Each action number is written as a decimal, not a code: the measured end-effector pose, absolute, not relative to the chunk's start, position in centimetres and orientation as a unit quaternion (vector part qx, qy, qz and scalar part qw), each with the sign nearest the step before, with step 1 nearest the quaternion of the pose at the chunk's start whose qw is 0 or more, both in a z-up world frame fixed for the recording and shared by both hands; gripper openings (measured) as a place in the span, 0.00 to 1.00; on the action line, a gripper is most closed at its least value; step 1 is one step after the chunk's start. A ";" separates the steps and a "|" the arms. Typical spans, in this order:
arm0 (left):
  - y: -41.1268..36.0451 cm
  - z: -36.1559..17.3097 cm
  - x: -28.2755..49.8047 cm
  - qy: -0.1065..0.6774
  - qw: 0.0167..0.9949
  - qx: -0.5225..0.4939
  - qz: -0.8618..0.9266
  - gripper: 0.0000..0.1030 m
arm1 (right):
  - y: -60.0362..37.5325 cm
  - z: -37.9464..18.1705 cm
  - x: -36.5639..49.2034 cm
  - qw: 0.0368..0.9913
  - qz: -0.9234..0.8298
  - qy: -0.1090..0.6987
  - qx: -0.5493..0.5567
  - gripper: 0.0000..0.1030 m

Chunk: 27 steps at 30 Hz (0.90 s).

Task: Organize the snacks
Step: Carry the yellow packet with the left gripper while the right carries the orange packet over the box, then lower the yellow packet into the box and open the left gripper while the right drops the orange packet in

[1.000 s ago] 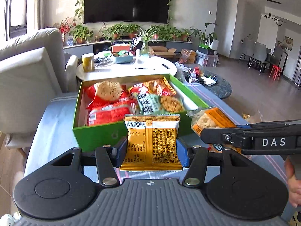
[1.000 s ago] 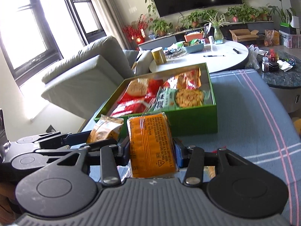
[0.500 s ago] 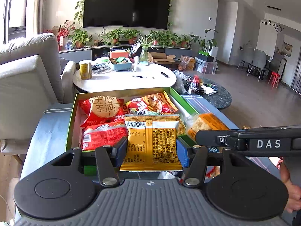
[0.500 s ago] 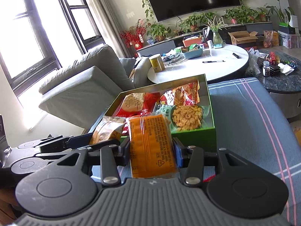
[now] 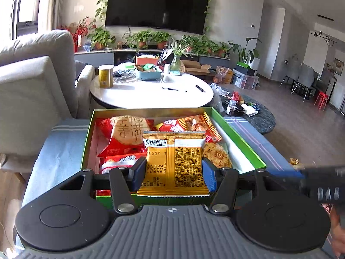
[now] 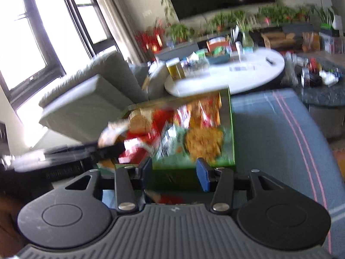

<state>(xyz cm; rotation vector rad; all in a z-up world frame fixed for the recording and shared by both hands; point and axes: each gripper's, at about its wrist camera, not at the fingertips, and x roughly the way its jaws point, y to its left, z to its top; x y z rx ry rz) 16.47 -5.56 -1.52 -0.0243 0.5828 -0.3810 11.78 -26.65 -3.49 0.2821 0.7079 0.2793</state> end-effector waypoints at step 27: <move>-4.5 -1.2 13.8 0.275 0.943 -0.028 -0.188 0.50 | -25.6 -7.1 8.9 0.899 0.101 0.388 0.176 0.43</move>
